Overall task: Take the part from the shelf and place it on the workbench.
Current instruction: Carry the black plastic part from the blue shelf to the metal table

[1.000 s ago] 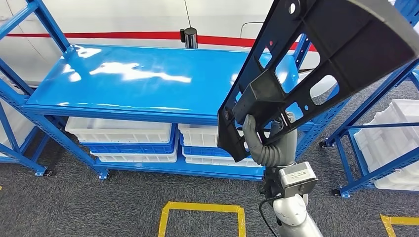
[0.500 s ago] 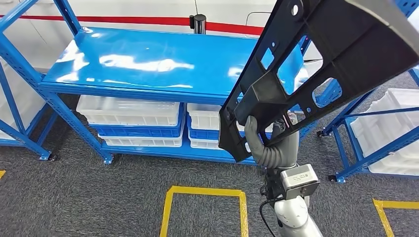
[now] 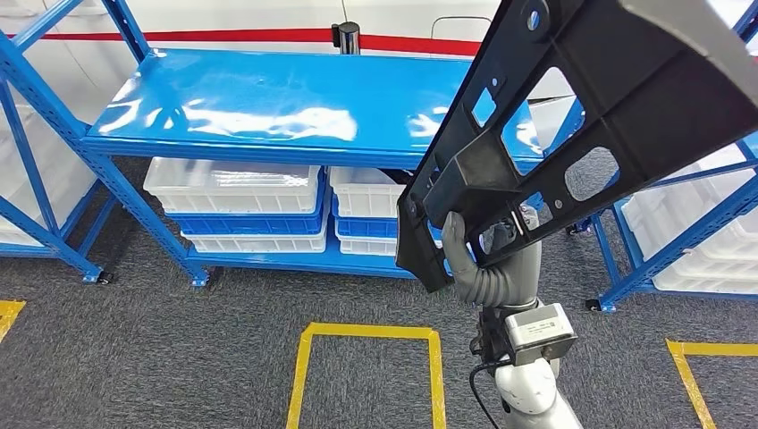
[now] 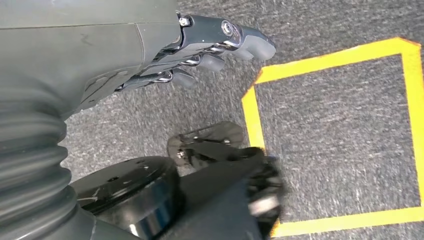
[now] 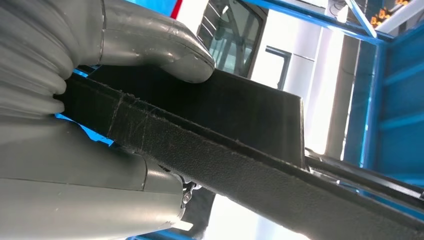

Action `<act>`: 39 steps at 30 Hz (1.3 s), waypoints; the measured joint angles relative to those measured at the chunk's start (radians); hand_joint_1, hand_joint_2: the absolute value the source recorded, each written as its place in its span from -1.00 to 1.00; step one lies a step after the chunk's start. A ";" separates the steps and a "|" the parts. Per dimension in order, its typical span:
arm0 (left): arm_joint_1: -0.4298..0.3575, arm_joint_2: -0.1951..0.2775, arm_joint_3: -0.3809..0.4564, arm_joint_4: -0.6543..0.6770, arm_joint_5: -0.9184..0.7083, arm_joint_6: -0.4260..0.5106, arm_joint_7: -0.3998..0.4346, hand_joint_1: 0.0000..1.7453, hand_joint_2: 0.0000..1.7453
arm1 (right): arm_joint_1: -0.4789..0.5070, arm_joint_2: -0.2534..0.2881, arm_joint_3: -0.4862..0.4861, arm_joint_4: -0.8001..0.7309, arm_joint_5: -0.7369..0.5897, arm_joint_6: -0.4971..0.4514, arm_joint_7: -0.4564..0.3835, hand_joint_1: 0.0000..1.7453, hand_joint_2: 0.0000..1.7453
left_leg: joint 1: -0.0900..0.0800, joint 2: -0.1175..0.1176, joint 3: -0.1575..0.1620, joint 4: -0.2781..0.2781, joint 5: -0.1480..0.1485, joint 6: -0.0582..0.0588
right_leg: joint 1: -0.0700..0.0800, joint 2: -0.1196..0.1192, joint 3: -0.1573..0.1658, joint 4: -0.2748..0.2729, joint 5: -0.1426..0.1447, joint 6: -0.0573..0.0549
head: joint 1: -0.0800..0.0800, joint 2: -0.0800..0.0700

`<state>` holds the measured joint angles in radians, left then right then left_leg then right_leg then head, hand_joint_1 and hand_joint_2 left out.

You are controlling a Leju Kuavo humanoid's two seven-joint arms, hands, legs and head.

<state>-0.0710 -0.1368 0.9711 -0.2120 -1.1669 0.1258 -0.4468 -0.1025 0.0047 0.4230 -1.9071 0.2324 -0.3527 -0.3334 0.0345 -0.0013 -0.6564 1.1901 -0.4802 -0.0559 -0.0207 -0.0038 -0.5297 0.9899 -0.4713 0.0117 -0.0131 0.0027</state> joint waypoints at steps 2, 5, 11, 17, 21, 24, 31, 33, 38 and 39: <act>-0.001 0.000 0.000 0.000 -0.001 0.000 0.000 -1.00 1.00 | 0.001 0.001 0.000 -0.001 -0.002 0.000 0.000 1.00 1.00 | 0.000 -0.002 0.075 -0.109 0.005 0.002 | 0.002 0.000 -0.016 0.015 0.000 0.010 | -0.002 0.000; -0.002 0.000 0.000 0.000 -0.002 0.000 -0.001 -1.00 1.00 | 0.001 0.002 0.000 -0.003 -0.002 0.001 0.000 1.00 1.00 | -0.003 -0.005 0.081 -0.139 -0.003 0.027 | 0.007 0.000 -0.029 0.023 0.003 0.022 | -0.003 0.000; -0.002 0.000 0.000 0.000 -0.002 -0.008 0.003 -1.00 1.00 | 0.000 0.004 0.000 -0.005 -0.002 0.002 0.000 1.00 1.00 | -0.016 -0.007 0.061 -0.140 0.010 0.051 | 0.005 -0.001 -0.044 0.008 0.025 0.022 | -0.002 0.000; -0.002 0.004 0.000 0.000 -0.004 -0.009 0.004 -1.00 1.00 | 0.001 0.004 0.000 -0.004 -0.002 0.002 0.001 1.00 1.00 | -0.033 -0.005 0.041 -0.137 0.023 0.072 | -0.008 -0.001 -0.058 0.006 0.044 0.051 | -0.003 0.000; -0.002 0.005 0.000 0.000 -0.004 -0.009 0.004 -1.00 1.00 | 0.001 0.005 0.000 -0.005 -0.002 0.002 0.001 1.00 1.00 | -0.030 -0.001 0.037 -0.147 0.044 0.091 | -0.012 0.000 -0.071 0.023 0.033 0.061 | -0.002 0.000; -0.004 0.004 0.000 0.000 -0.004 -0.010 0.004 -1.00 1.00 | 0.002 0.004 0.000 -0.005 -0.002 0.002 0.002 1.00 1.00 | -0.024 0.002 0.020 -0.152 0.063 0.100 | -0.010 0.001 -0.129 0.176 -0.068 0.044 | 0.003 0.000; -0.001 0.004 0.000 -0.001 -0.003 -0.011 0.003 -1.00 1.00 | 0.017 0.002 0.000 -0.005 0.004 0.002 0.003 1.00 1.00 | -0.018 0.000 -0.046 -0.153 0.123 0.066 | -0.010 0.003 0.023 0.057 -0.068 0.068 | 0.003 0.000; 0.001 0.004 0.000 -0.002 -0.004 -0.012 0.002 -1.00 1.00 | 0.019 0.002 0.000 -0.006 0.004 0.002 0.003 1.00 1.00 | -0.017 -0.002 -0.045 -0.159 0.140 0.049 | -0.002 0.006 0.049 0.009 -0.065 0.053 | 0.003 0.000; 0.008 0.005 0.000 -0.001 -0.008 -0.011 0.002 -1.00 1.00 | 0.020 0.005 0.000 -0.007 0.005 0.002 0.003 1.00 1.00 | -0.007 -0.001 -0.070 -0.100 0.057 0.021 | -0.007 0.004 0.011 0.008 -0.017 0.001 | -0.004 0.000; 0.008 0.006 0.000 -0.001 -0.008 -0.011 0.002 -1.00 1.00 | 0.021 0.006 0.000 -0.007 0.006 0.002 0.003 1.00 1.00 | -0.007 -0.002 -0.084 -0.037 -0.002 0.019 | -0.004 0.003 0.000 0.009 -0.006 -0.005 | -0.006 0.000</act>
<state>-0.0627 -0.1309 0.9712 -0.2132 -1.1752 0.1150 -0.4445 -0.0820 0.0105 0.4230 -1.9139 0.2379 -0.3502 -0.3300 0.0276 -0.0028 -0.7408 1.1532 -0.4821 -0.0369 -0.0251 -0.0003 -0.5293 0.9987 -0.4769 0.0066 -0.0195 0.0027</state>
